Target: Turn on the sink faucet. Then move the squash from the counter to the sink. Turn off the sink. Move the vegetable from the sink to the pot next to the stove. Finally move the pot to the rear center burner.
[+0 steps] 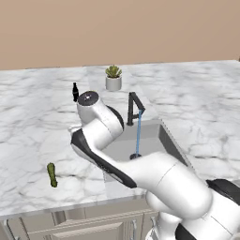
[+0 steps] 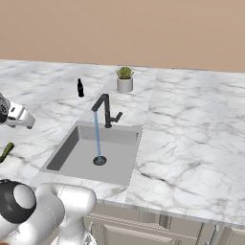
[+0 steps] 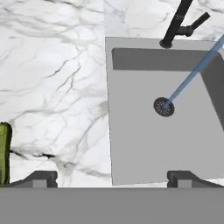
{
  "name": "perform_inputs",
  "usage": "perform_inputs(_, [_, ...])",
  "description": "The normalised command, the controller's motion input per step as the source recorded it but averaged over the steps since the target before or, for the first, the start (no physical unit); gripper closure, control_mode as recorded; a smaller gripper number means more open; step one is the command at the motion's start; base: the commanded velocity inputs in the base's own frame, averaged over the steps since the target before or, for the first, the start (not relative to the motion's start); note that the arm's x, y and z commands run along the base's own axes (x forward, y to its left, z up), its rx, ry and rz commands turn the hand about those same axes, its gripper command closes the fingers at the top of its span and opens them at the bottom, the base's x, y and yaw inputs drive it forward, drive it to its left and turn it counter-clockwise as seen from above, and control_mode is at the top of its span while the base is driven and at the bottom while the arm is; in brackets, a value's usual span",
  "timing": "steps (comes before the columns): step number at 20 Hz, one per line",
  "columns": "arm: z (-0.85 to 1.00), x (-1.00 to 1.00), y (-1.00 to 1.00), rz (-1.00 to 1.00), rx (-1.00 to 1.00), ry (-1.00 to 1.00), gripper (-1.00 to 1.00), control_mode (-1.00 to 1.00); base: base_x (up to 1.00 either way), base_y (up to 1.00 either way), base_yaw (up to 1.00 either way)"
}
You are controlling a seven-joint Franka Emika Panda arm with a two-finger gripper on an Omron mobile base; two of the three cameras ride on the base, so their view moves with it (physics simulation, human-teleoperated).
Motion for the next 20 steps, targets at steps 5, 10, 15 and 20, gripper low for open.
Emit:
perform_inputs(5, [-0.24, -0.04, 0.89, 0.0, 0.0, 0.04, -1.0, -1.0, 0.0, 0.0, 0.0])
perform_inputs(10, [-0.18, 0.0, 0.72, 0.0, 0.0, 0.07, -1.0, -1.0, 0.0, 0.0, 0.0])
perform_inputs(15, [-0.32, -0.04, 0.56, 0.0, 0.0, 0.05, -1.0, -1.0, 0.0, 0.0, 0.0])
perform_inputs(20, [-0.35, -0.01, 0.33, 0.0, 0.0, 0.03, -1.0, -1.0, 0.0, 0.0, 0.0])
